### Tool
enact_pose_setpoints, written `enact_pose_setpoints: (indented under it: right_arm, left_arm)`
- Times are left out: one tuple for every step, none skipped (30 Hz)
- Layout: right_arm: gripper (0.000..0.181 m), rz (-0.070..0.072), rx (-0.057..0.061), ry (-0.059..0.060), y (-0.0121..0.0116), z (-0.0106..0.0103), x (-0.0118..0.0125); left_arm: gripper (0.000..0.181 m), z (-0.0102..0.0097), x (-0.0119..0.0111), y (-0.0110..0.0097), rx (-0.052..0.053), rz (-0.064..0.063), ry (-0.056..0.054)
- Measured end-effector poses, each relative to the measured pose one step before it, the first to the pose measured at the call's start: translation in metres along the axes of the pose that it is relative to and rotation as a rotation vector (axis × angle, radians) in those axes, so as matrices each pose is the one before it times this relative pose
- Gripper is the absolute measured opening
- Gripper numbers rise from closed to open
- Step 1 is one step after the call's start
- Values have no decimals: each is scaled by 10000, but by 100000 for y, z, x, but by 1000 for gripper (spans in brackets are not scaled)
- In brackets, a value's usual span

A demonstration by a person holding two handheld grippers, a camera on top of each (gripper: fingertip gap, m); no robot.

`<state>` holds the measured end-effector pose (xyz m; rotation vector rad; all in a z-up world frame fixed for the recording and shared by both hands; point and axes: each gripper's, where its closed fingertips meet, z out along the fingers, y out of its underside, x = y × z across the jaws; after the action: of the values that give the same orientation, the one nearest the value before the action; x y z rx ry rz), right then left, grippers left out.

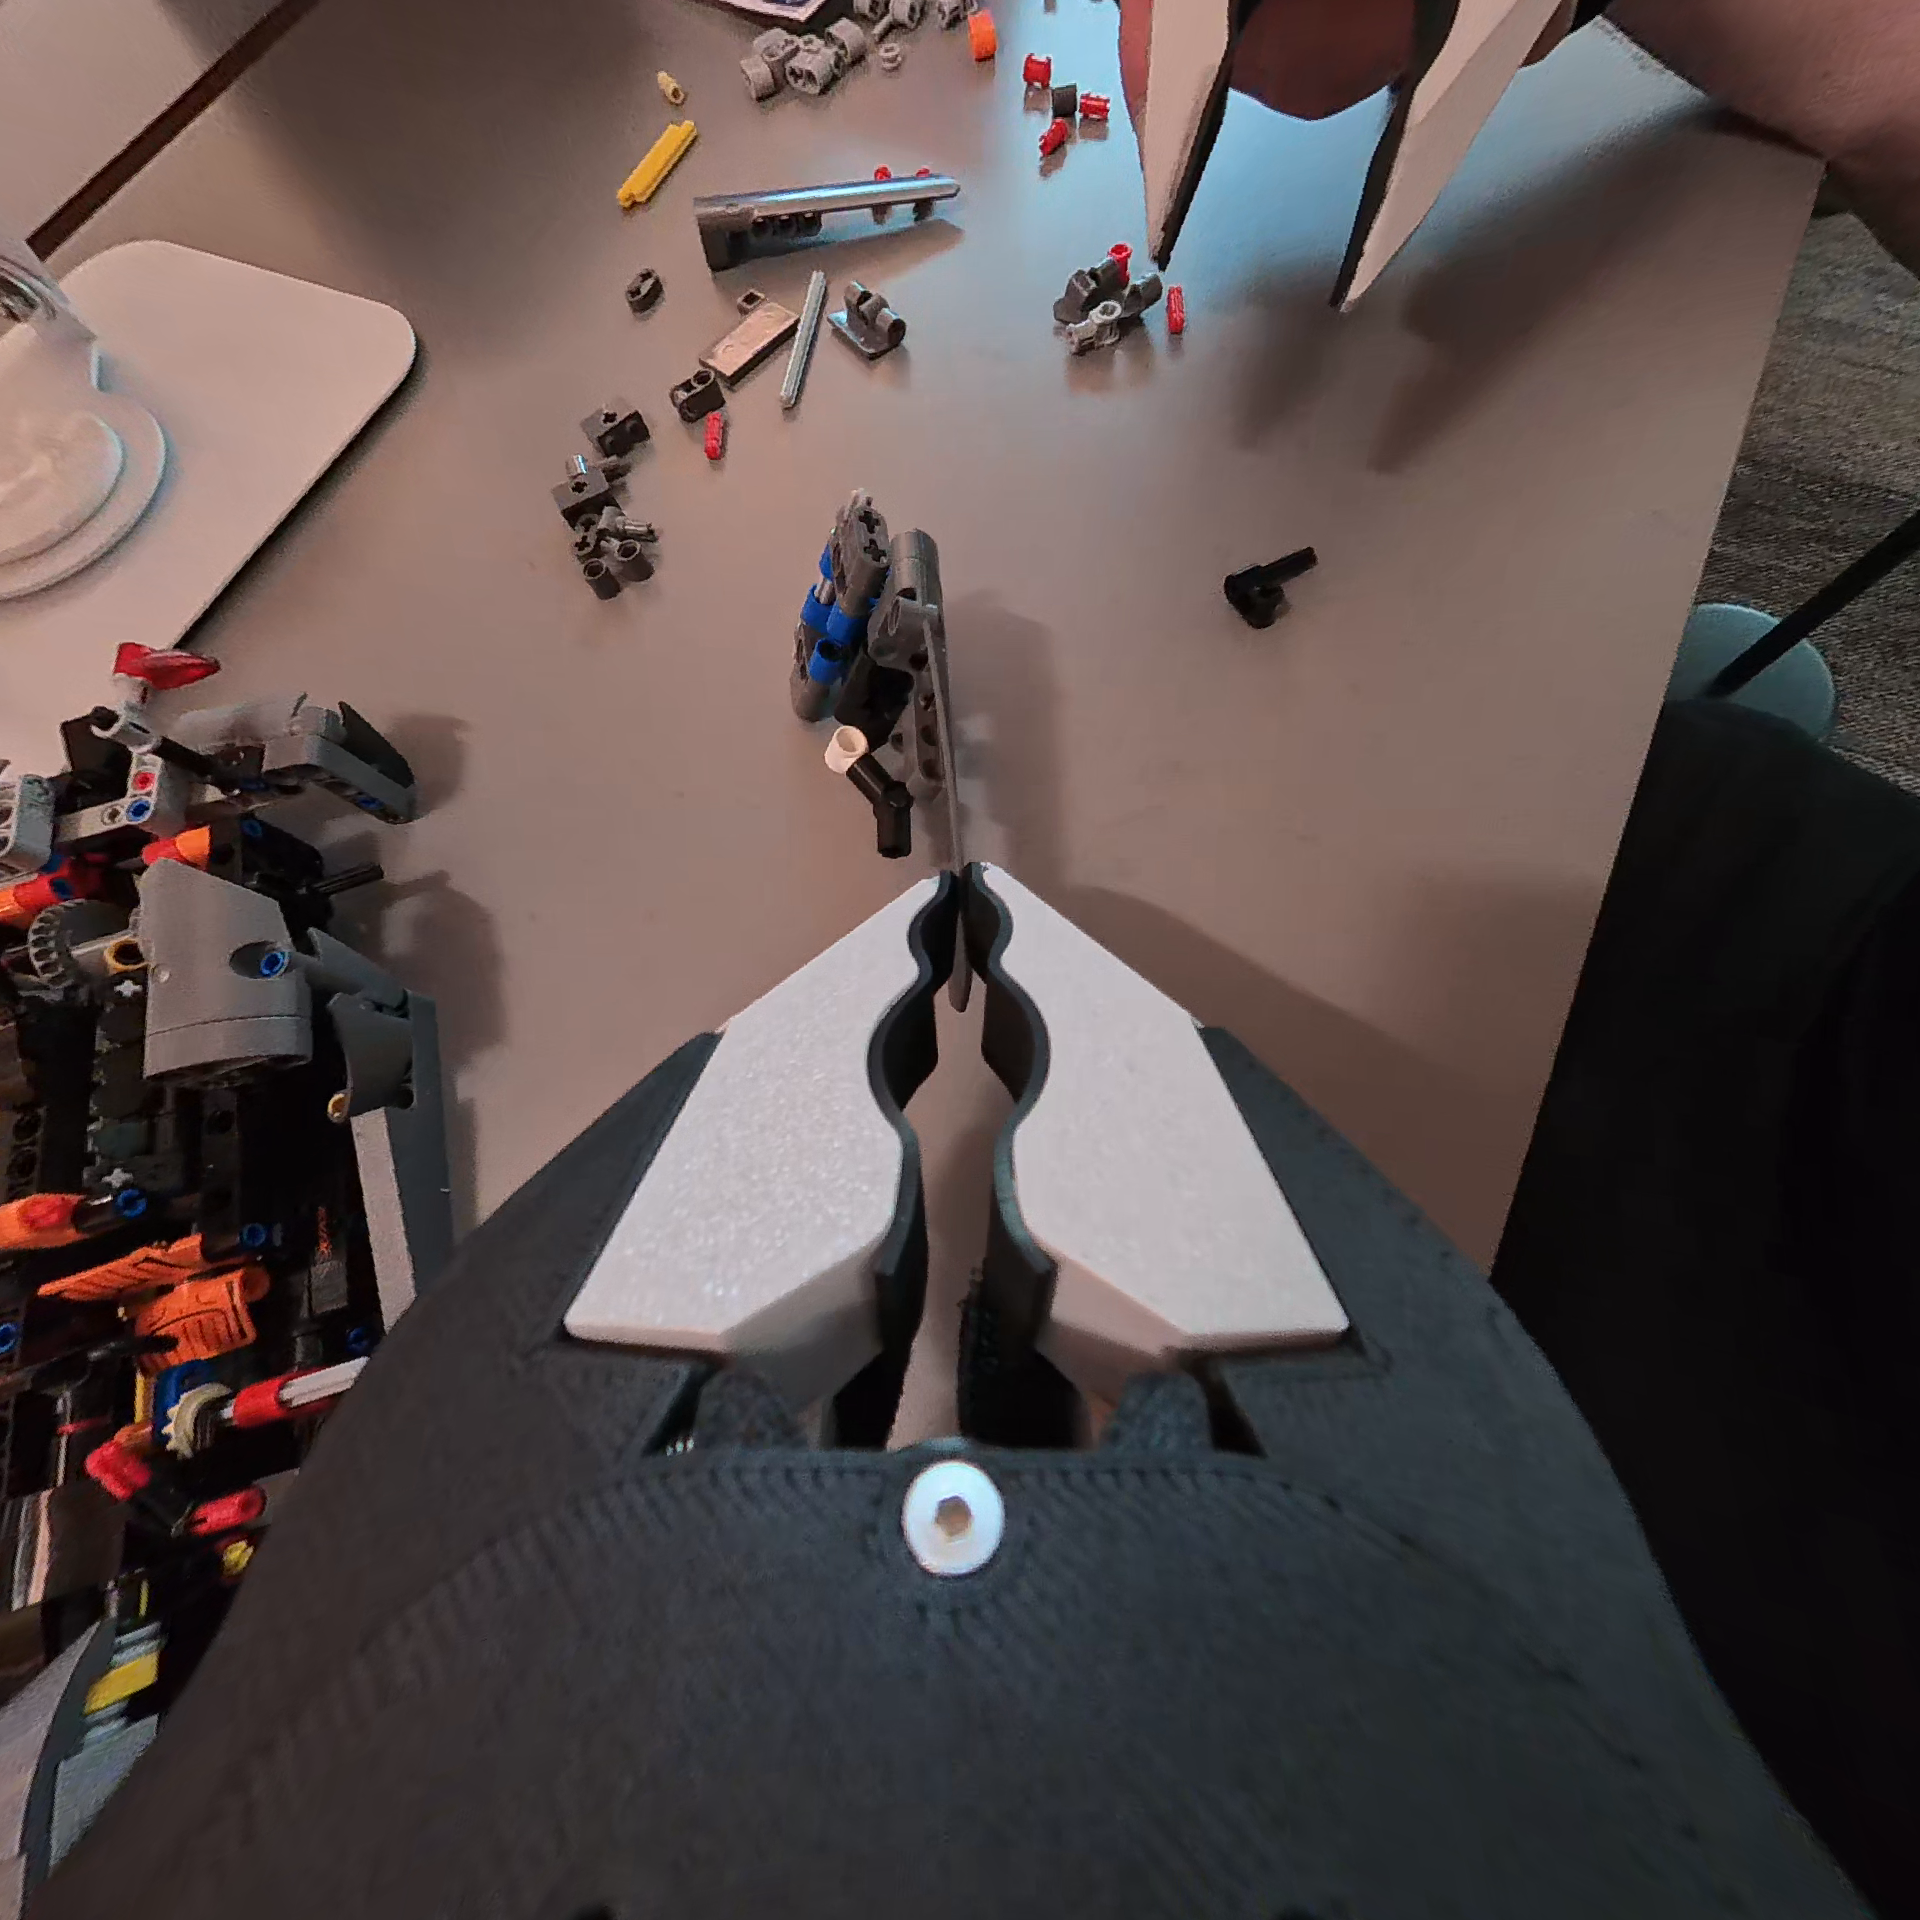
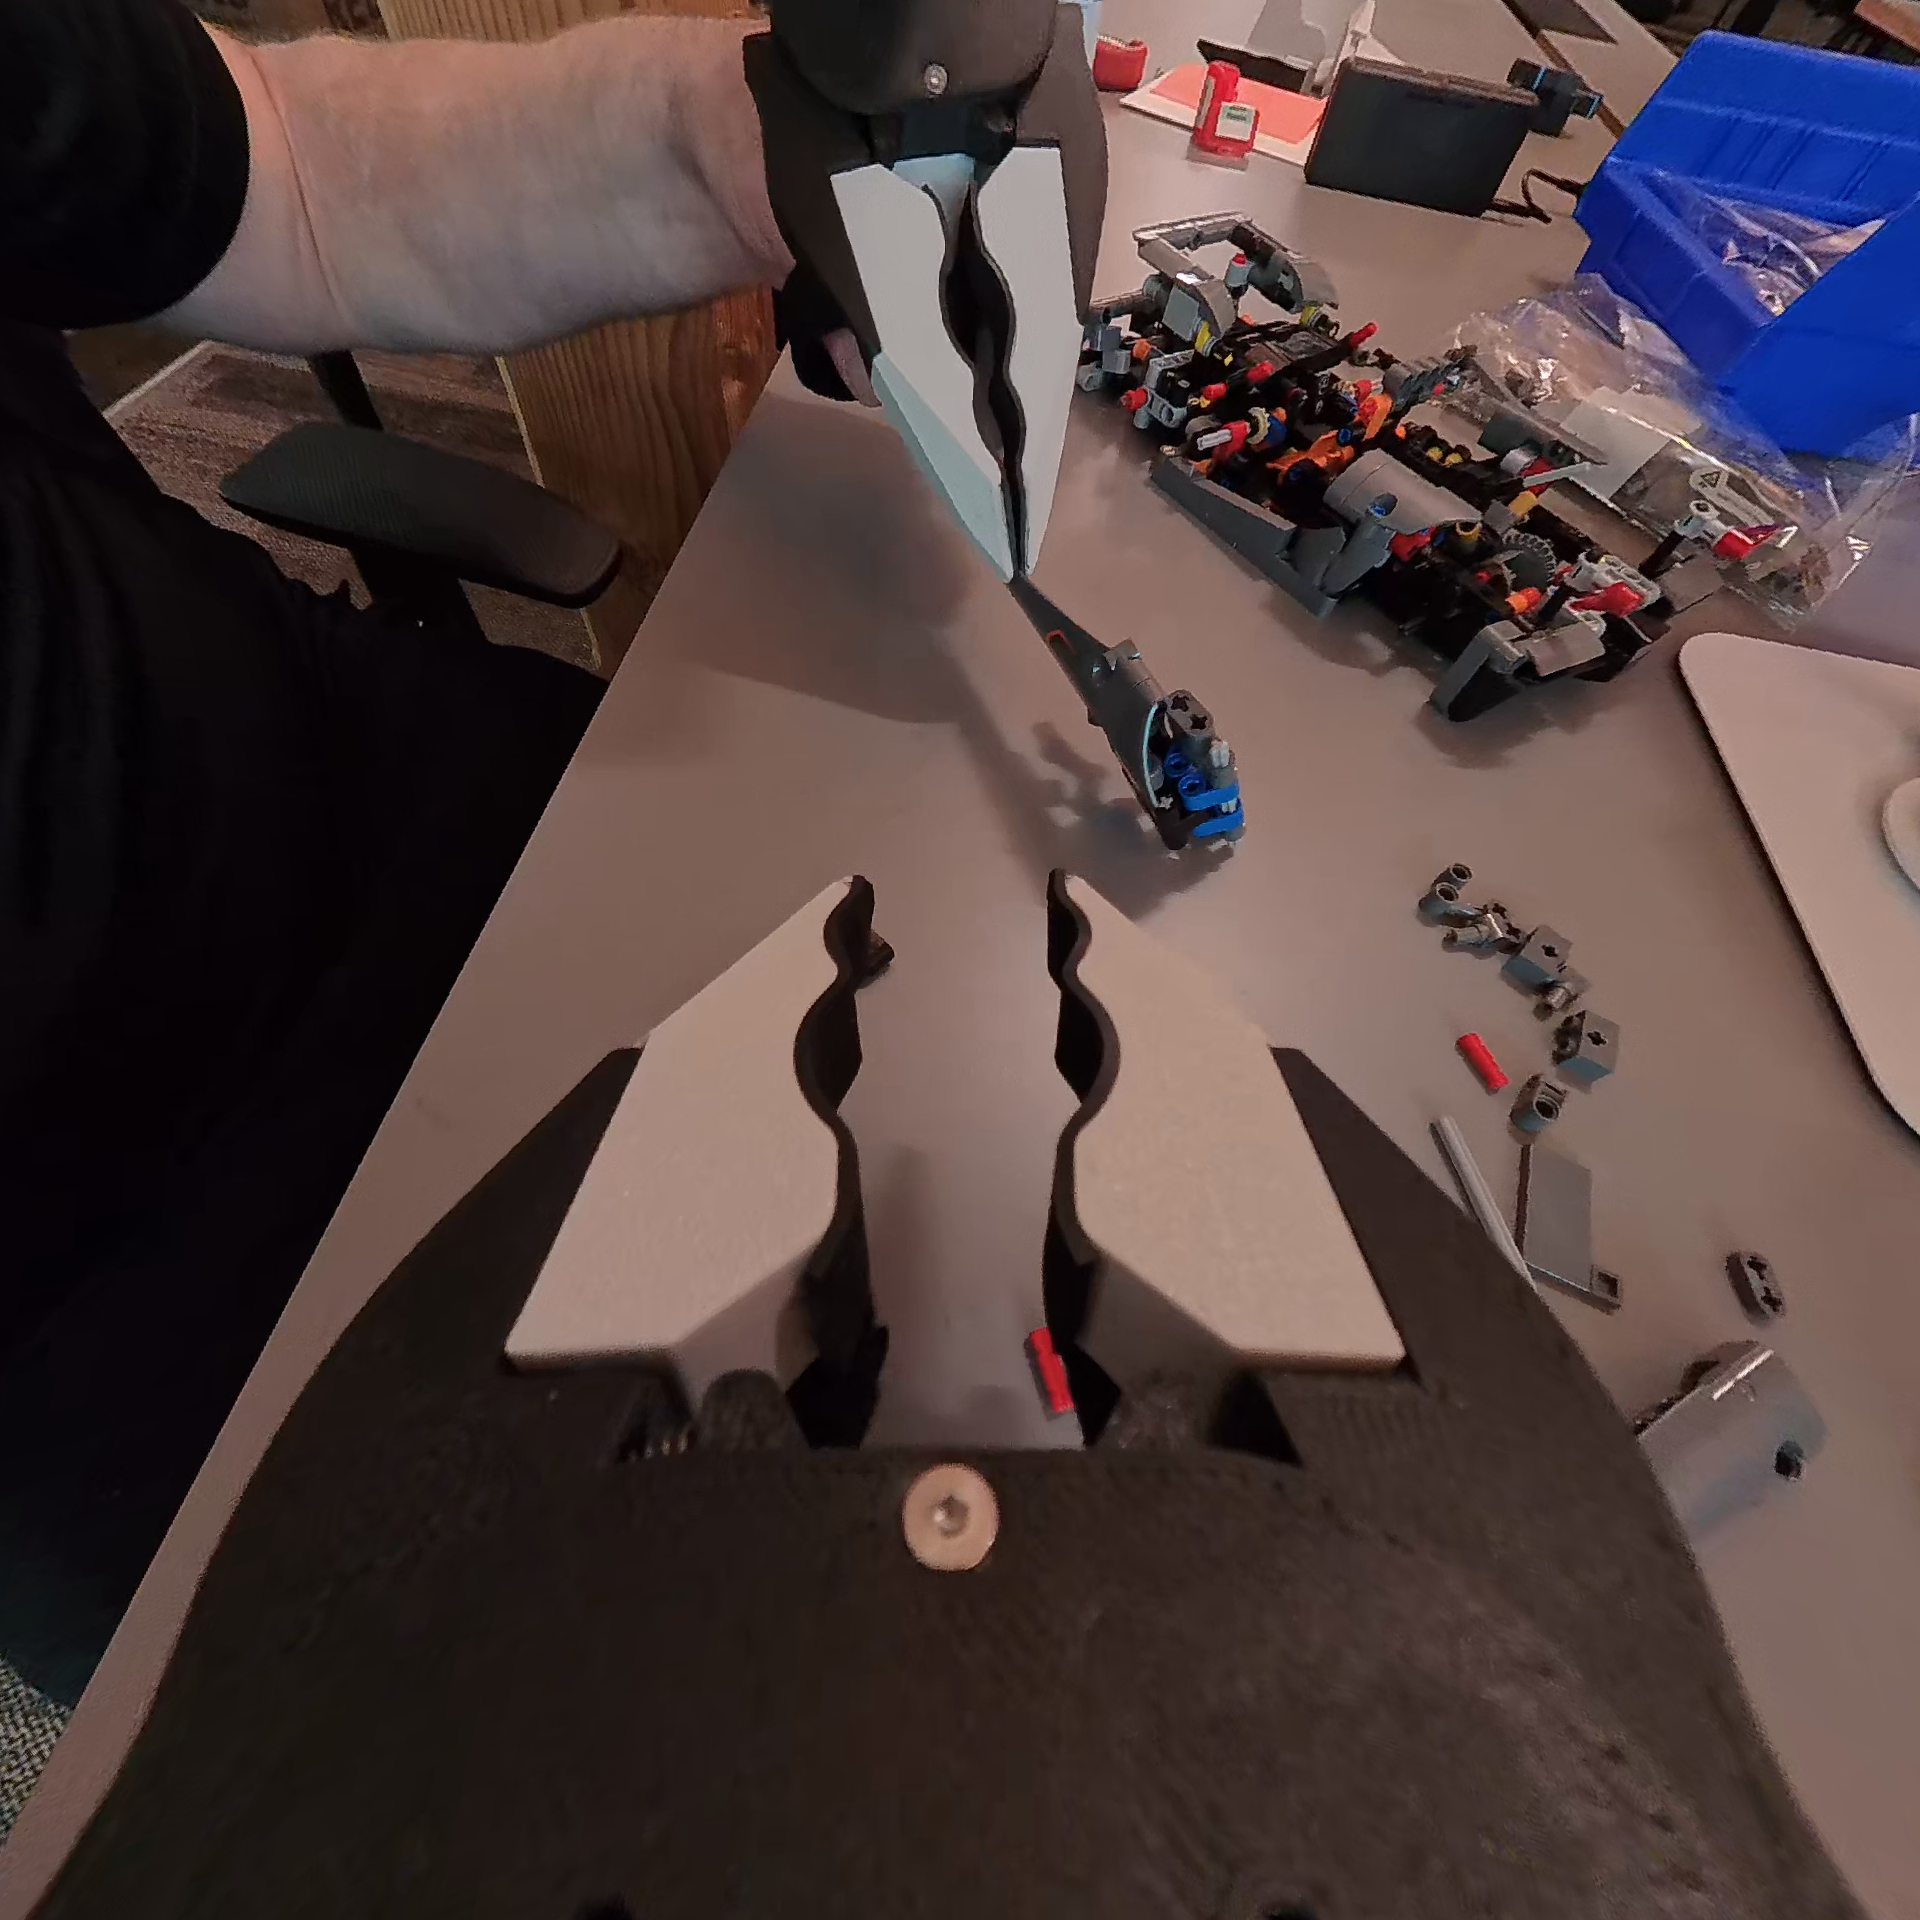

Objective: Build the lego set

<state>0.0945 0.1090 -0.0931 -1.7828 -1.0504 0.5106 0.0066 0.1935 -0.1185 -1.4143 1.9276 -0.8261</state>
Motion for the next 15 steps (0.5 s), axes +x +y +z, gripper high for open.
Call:
enact_pose_setpoints:
  right_arm:
    - [32,-1,6,10,-22,-12,23]
    - [32,3,7,1,-13,-12,-2]
    - [32,-4,2,7,2,-6,18]
    - [32,-5,-2,3,0,1,-7]
    - [32,1,-5,-4,6,2,3]
    - [32,-3,-10,-2,9,1,-6]
    - [32,-5,-5,-4,7,15,-14]
    - [32,2,2,-14,-2,1,-21]
    - [32,0,-5,-8,2,4,-17]
    - [32,-8,-11,2,7,7,-3]
    - [32,-5,-8,-2,12,13,-12]
    - [32,-2,-8,-10,2,9,-22]
    - [32,-6,-11,-16,17,6,-39]
    - [32,-6,-16,-20,15,22,-47]
    - [32,-7,-26,-16,30,32,-38]
  left_arm:
    - [0,11,-20,-17,28,-55,43]
    - [0,-12,-52,-23,30,-85,25]
    - [0,-13,-64,-13,18,-79,21]
    - [0,-11,-50,-18,17,-63,26]
    - [0,-24,-30,-53,41,-69,41]
    - [0,-30,-45,-52,42,-47,33]
    - [0,-28,-61,-15,8,-30,12]
    - [0,-41,-71,-53,20,-49,10]
    - [0,-44,-83,-59,30,-49,7]
    - [0,-34,-40,-38,6,-7,4]
    - [0,-4,-34,-31,0,-29,9]
    - [0,-1,-54,-30,-2,-56,-3]
    - [0,9,-12,-5,-14,-29,12]
    - [0,23,27,-30,0,-11,27]
    - [0,28,-41,-14,-6,-36,-11]
